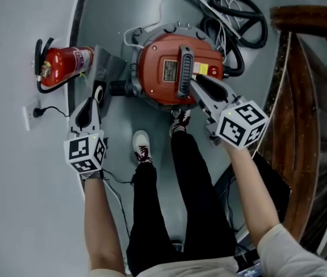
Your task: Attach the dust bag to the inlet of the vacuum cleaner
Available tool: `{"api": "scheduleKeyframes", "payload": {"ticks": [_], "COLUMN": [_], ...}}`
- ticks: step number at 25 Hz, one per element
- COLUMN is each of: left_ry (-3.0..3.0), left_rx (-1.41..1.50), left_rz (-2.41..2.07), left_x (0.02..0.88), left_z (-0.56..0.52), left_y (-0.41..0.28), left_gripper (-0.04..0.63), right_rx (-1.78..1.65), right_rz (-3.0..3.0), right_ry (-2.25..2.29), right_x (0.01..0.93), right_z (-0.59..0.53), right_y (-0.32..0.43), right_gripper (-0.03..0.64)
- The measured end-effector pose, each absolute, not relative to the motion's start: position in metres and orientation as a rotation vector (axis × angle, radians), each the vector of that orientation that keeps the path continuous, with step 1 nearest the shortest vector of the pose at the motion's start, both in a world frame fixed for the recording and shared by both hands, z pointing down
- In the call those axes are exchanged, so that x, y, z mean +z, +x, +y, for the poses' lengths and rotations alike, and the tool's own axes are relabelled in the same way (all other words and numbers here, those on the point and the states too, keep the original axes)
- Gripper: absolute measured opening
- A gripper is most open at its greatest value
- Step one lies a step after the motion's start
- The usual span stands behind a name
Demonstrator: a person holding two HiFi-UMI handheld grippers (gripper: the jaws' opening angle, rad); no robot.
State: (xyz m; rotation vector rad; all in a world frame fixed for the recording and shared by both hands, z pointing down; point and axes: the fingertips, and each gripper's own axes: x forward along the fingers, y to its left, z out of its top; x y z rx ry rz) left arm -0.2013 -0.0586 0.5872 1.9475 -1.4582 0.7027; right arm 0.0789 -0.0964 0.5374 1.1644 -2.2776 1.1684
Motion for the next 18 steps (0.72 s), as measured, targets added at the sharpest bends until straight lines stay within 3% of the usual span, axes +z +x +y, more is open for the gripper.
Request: {"api": "scheduleKeyframes", "payload": {"ticks": [3,18], "left_ry": [1.932,1.916], "left_rx": [0.680,0.638], "left_rz": [-1.452,-1.395], "left_x": [0.593,0.616], "left_z": [-0.060,-0.053], "left_y": [-0.199,-0.186], "left_gripper": [0.021,0.021], "right_rx": [1.189,1.269], "right_rz": [-2.277,-2.330], "right_ry": [1.143,1.081], "right_x": [0.540,0.553], "right_z": [-0.096,-0.093], "right_y": [0.076,0.065], "right_gripper": [0.126,0.129]}}
